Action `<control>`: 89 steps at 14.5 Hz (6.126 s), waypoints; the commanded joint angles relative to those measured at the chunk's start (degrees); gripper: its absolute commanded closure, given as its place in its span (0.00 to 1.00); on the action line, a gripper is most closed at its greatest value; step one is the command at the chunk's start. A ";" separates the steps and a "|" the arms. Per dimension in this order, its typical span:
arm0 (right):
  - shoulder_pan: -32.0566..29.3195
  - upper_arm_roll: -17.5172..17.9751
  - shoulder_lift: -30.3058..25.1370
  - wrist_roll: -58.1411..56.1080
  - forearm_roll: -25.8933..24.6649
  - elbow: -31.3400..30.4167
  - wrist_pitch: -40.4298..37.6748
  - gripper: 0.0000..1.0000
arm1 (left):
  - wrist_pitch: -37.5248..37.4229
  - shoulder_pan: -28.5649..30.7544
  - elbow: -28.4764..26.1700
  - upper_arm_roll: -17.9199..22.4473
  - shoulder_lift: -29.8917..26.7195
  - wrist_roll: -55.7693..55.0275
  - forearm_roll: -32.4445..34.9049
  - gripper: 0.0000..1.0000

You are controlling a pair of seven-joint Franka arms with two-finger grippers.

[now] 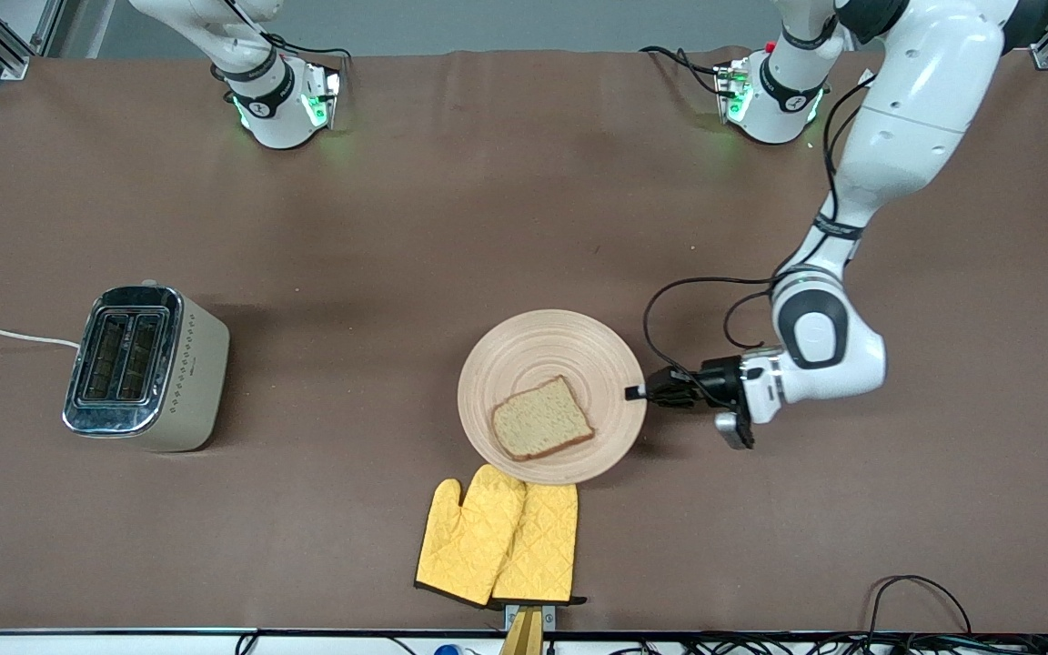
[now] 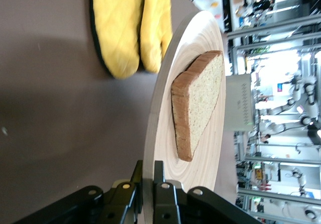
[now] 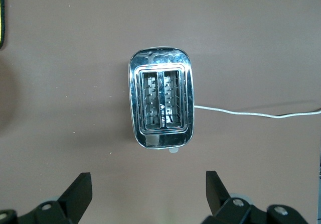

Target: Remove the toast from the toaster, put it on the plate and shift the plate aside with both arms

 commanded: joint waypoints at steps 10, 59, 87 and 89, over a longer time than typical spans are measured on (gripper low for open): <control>1.96 0.36 0.29 0.30 -0.08 -4.07 2.62 0.00 | -12.77 22.64 7.49 -0.19 -0.28 -1.58 13.43 1.00; 6.08 1.24 -0.68 8.92 1.33 -7.69 7.90 0.00 | -21.23 30.06 15.67 -3.88 -12.21 -40.91 51.82 0.00; 2.92 0.89 -0.06 9.44 1.33 -7.51 7.99 0.00 | -36.52 7.63 6.88 4.12 -43.87 -50.90 77.95 0.00; 2.92 0.98 -0.06 9.09 1.33 -6.64 7.90 0.00 | -36.52 7.46 6.97 4.03 -43.43 -50.71 77.86 0.00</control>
